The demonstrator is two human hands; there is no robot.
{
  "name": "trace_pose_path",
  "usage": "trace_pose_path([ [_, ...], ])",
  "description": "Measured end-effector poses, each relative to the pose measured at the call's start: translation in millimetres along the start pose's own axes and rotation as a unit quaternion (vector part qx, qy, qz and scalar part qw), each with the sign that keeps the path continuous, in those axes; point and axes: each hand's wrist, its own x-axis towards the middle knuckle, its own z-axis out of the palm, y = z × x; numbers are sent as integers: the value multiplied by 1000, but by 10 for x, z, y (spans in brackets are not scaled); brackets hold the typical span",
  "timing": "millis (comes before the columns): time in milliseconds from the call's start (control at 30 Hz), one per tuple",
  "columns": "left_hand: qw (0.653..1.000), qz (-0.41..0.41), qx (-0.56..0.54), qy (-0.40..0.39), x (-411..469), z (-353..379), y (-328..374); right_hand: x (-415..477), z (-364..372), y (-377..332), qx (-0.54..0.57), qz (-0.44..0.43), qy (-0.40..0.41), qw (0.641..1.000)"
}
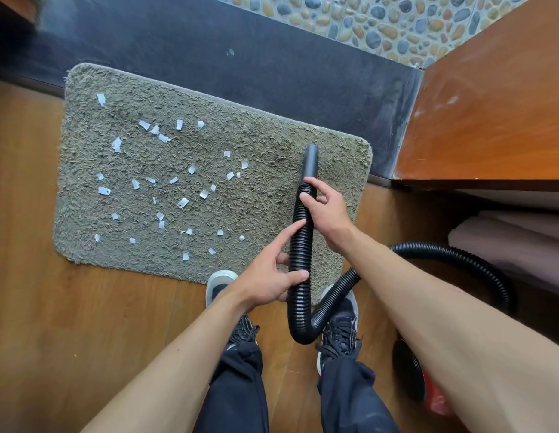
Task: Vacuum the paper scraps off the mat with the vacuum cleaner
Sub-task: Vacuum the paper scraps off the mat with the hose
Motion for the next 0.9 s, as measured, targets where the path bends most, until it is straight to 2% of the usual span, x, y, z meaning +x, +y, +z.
trace_pose_path([
  [300,999,6,-46,13,-95,-18,-155,-76,151,23,-34,1,-28,999],
  [633,987,31,-133,84,-384,-97,-522,-206,656,35,-105,11,-131,986],
  [900,986,21,-136,90,-454,-204,-622,-229,817,70,-142,11,-134,981],
])
